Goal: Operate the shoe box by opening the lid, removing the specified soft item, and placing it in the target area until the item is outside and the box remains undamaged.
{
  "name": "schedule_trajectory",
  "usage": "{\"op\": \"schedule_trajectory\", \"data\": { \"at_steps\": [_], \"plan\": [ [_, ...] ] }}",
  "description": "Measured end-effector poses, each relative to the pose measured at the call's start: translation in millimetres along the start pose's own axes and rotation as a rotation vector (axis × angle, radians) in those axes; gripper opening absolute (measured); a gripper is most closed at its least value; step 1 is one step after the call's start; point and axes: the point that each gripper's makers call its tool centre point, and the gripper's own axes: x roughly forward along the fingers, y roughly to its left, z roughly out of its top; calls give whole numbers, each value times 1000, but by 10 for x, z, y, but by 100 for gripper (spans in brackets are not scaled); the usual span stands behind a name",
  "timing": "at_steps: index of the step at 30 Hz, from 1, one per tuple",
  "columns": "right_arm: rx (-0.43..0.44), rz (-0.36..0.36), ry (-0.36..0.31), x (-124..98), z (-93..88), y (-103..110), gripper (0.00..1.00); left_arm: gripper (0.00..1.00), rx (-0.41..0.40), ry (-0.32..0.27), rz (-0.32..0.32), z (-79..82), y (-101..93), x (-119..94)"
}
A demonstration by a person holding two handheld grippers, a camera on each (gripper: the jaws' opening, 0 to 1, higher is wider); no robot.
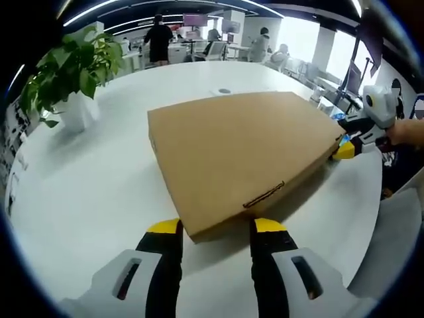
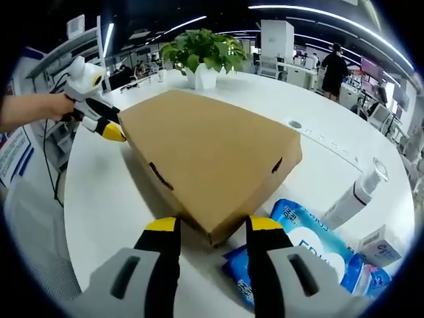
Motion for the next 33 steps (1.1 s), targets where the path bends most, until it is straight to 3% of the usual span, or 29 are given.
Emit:
{"op": "schedule_trajectory", "data": {
  "at_steps": [6, 14, 24, 33],
  "plan": [
    [13, 10, -18, -73, 1, 35, 41, 48, 17, -25, 40, -9, 17, -60],
    [13, -14, -61, -304, 11, 0, 43, 52, 1, -53, 61, -33, 29, -310],
    [10, -59, -131, -717, -17, 15, 47, 56, 11, -143, 49, 26, -264, -625],
    [-1, -126, -163, -1102, -134, -30, 54, 61, 38, -189, 41, -30, -536, -919]
  ]
}}
